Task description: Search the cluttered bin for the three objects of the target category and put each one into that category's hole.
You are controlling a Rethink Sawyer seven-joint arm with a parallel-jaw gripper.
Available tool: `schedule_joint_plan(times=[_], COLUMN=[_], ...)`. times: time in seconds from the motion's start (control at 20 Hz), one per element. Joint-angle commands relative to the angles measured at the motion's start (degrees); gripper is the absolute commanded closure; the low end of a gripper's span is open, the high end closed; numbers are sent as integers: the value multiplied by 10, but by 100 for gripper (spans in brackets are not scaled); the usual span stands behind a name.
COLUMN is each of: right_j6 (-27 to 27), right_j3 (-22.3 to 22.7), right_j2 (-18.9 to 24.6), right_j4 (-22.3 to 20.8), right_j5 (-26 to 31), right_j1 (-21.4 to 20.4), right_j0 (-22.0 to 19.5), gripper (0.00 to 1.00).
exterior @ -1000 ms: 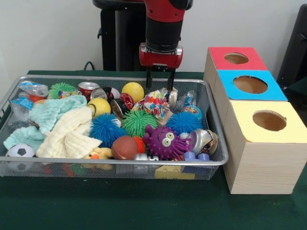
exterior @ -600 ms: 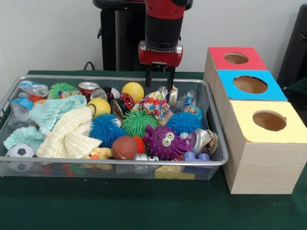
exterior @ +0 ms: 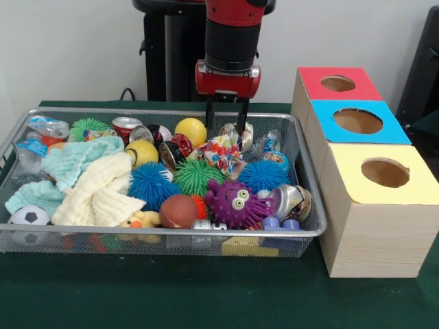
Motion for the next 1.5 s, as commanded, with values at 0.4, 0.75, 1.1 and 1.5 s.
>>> schedule_joint_plan(times=[0.4, 0.75, 1.1, 1.5], right_j6=[101, 100, 108, 110], right_j3=[-70, -68, -70, -67], right_j2=[25, 36, 38, 37], right_j4=[14, 19, 25, 22], right_j5=[-50, -44, -49, -61], right_j1=[51, 49, 52, 55], right_j0=[-7, -14, -11, -12], gripper=[0, 0, 0, 0])
